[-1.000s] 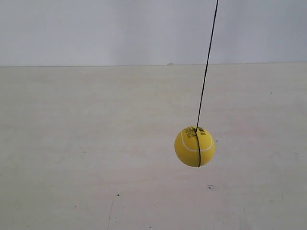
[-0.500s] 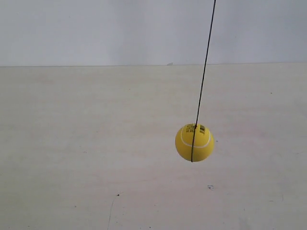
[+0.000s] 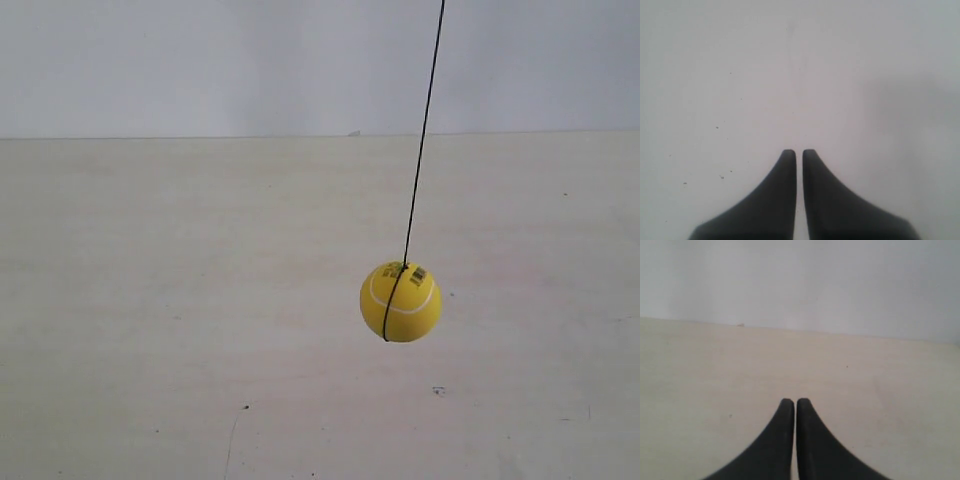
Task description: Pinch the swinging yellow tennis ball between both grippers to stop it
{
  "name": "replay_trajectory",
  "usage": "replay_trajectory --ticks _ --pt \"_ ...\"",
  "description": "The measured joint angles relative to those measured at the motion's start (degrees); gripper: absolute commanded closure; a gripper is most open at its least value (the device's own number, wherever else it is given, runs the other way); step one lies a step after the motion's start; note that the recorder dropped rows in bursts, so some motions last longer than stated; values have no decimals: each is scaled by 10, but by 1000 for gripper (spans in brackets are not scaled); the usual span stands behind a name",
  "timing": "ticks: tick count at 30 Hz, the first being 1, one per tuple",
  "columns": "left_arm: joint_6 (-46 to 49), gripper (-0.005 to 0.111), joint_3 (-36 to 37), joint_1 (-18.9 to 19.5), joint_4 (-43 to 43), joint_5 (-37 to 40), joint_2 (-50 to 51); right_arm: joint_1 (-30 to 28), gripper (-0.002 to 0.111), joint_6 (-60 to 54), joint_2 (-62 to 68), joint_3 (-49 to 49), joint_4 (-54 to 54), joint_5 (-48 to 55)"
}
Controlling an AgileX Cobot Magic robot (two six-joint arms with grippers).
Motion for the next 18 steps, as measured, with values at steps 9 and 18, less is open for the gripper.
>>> replay_trajectory --ticks 9,18 --pt "0 102 0 0 0 0 0 0 108 -4 -1 3 1 73" --pt "0 102 0 0 0 0 0 0 108 -4 -1 3 1 74"
